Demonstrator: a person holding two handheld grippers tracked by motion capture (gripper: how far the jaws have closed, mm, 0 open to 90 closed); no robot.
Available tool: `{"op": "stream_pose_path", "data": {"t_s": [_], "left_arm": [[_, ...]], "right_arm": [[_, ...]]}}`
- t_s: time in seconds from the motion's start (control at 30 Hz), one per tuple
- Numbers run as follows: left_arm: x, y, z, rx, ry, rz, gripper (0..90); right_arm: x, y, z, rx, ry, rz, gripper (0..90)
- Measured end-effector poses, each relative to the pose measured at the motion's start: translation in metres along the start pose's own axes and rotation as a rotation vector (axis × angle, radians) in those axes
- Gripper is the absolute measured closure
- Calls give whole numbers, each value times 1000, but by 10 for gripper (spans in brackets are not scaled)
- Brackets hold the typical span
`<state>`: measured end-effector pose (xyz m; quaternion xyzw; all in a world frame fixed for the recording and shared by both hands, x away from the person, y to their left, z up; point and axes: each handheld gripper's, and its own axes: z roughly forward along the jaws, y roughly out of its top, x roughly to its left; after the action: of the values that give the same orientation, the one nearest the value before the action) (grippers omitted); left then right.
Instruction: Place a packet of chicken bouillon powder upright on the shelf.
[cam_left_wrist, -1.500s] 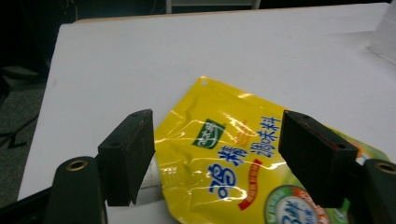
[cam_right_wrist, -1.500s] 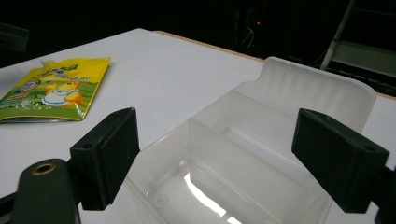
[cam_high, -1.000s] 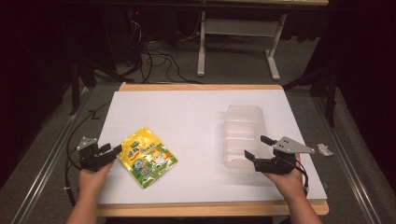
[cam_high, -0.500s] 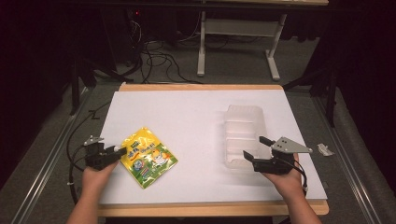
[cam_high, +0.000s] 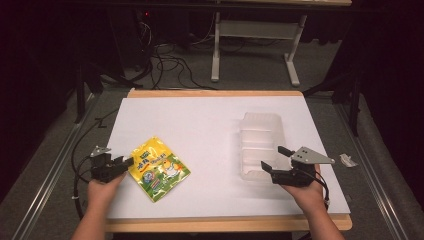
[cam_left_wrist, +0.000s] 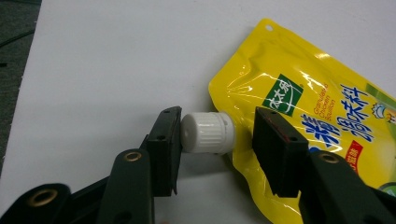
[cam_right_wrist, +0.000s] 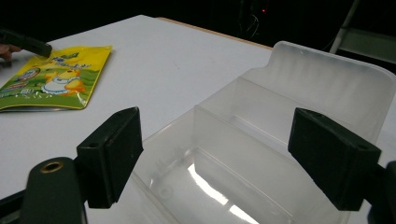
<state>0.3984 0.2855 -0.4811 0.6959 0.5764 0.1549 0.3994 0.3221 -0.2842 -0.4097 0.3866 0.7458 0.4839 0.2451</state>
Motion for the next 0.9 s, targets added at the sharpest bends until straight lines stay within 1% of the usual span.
{"op": "stream_pose_path", "data": {"t_s": [0.1, 0.3, 0.37, 0.4, 0.43, 0.47, 0.5, 0.53, 0.6, 0.67, 0.7, 0.77, 0.8, 0.83, 0.9], "left_arm": [[0, 0, -3, -14, -5, -2, 537], [-4, 1, -8, -42, 4, 21, 538], [-7, 2, -12, -69, 10, 34, 539], [-9, 3, -15, -90, 9, 36, 543], [-10, 4, -18, -105, 1, 27, 626], [-11, 5, -20, -117, -1, 33, 634], [-11, 5, -20, -117, -1, 33, 637], [-16, 7, -24, -135, 8, 67, 637], [-18, 8, -26, -148, 7, 71, 638], [-20, 8, -28, -161, 3, 78, 638], [-21, 8, -29, -171, 3, 81, 638], [-24, 9, -32, -183, -1, 96, 639], [-27, 10, -35, -196, -3, 108, 639], [-30, 11, -37, -210, -6, 116, 639], [-36, 12, -42, -233, -9, 146, 639]], "right_arm": [[0, 0, 0, 1, -1, 6, 186], [0, 0, -1, 1, -2, 8, 190], [0, 0, -1, 0, -3, 8, 191], [0, 0, -1, 1, -3, 11, 192], [0, 0, -1, 0, -2, 8, 192], [0, 0, -1, 1, -3, 8, 192], [0, 0, -1, 1, -3, 8, 192], [0, 0, 0, 2, -1, 9, 193], [0, 0, 0, -1, -1, -4, 194], [1, 0, 0, 0, 0, 2, 195], [0, 0, 1, -1, 1, -4, 195], [1, 0, 0, 0, 3, -5, 197], [1, 0, 0, 3, 4, 6, 197], [2, 0, 0, 2, 4, 1, 198], [2, 0, 1, -2, 4, 2, 199]]}}
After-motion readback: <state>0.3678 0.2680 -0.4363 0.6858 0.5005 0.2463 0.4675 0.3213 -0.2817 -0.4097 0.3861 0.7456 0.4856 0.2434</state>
